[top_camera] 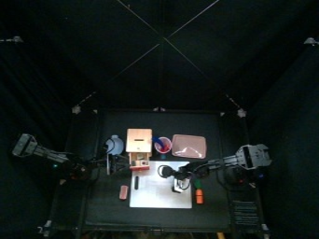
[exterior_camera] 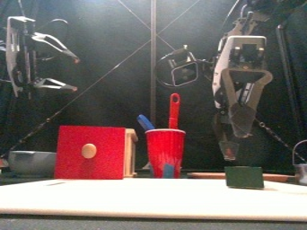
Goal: Place cut sushi roll in open drawer
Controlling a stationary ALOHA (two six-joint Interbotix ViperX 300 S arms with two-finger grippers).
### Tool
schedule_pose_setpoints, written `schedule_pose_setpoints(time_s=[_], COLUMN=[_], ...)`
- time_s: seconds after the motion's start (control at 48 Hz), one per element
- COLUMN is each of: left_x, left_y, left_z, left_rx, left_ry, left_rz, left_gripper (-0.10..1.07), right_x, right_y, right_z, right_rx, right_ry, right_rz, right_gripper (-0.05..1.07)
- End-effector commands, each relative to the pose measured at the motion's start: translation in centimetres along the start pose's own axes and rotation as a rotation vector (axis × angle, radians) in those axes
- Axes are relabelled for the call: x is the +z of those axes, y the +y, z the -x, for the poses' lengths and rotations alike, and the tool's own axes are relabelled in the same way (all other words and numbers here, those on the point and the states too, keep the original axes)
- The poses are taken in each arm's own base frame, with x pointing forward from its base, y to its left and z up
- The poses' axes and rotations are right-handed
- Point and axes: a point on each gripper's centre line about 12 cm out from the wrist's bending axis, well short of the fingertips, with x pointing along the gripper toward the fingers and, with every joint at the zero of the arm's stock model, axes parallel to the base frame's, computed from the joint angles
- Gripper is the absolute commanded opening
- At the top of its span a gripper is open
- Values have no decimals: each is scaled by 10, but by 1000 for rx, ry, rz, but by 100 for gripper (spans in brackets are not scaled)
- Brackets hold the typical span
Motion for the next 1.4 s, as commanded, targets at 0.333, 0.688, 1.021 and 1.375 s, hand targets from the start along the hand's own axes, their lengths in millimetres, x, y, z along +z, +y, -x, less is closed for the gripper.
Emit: schedule_pose_setpoints(time_s=[0.333, 0.688, 1.021, 1.375], left_x=[5, 4, 3, 2], left_y=[-1, 0, 2, 2], left_z=[-2, -2, -1, -1], left_rx=[3, 6, 10, 9], left_ry=[-18, -18, -12, -11], left_rz=[2, -4, -4, -14], left_gripper=[95, 95, 95, 95], right_x=[-7, -8, -5, 59], right_y=[13, 17, 12, 10], right_z=[-11, -19, -32, 11], right_rx=[-77, -157, -205, -197], right_ry=[-10, -29, -17, -228], right_rz=[18, 4, 10, 35], right_gripper=[102, 102, 94, 72])
